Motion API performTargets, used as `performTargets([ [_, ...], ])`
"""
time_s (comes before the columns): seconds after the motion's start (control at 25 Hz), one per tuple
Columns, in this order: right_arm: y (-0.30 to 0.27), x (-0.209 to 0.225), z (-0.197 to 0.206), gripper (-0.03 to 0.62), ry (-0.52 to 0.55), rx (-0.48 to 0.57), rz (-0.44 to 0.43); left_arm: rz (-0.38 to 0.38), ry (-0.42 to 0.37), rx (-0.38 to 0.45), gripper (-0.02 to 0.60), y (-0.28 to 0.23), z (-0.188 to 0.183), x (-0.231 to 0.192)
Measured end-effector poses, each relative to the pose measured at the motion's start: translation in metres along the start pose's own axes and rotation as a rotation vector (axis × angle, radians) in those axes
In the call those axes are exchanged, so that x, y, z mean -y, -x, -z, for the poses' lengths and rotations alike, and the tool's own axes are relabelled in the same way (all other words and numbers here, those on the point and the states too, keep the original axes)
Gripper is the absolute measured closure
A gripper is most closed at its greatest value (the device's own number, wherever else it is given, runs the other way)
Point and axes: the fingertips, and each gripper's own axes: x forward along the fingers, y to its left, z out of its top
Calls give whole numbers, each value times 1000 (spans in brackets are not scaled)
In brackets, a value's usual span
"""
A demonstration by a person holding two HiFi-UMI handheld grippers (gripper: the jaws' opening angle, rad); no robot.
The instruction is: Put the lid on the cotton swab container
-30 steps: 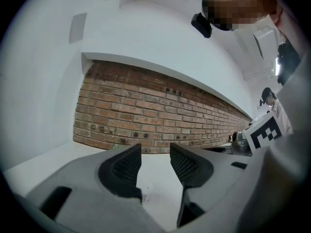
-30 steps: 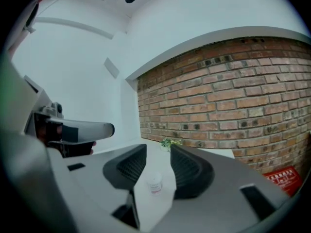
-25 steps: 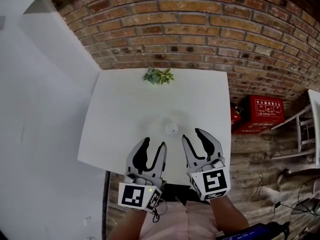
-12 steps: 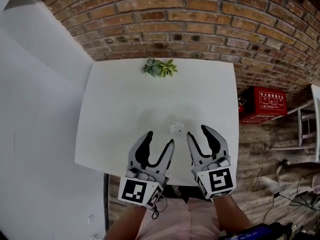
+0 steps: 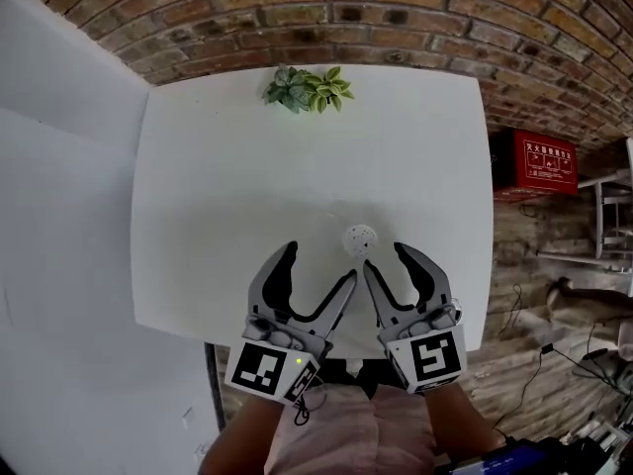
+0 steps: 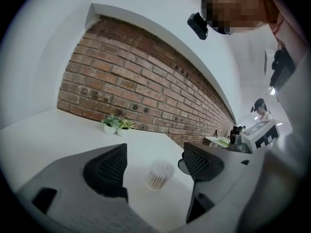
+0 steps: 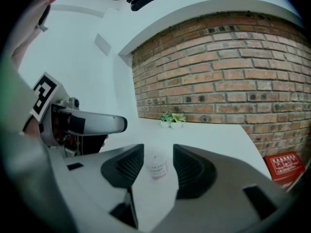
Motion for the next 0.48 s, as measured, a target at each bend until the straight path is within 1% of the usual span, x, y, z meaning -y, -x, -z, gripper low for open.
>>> performTargets([
  [0.24,-9,-6,35,401,-42,-56,-3,34,74,-44,186,-12,31,-15],
  [0.48,-14,-9,51,401,-55,-78,-4,58,120,-59,173,-21,50,-23],
])
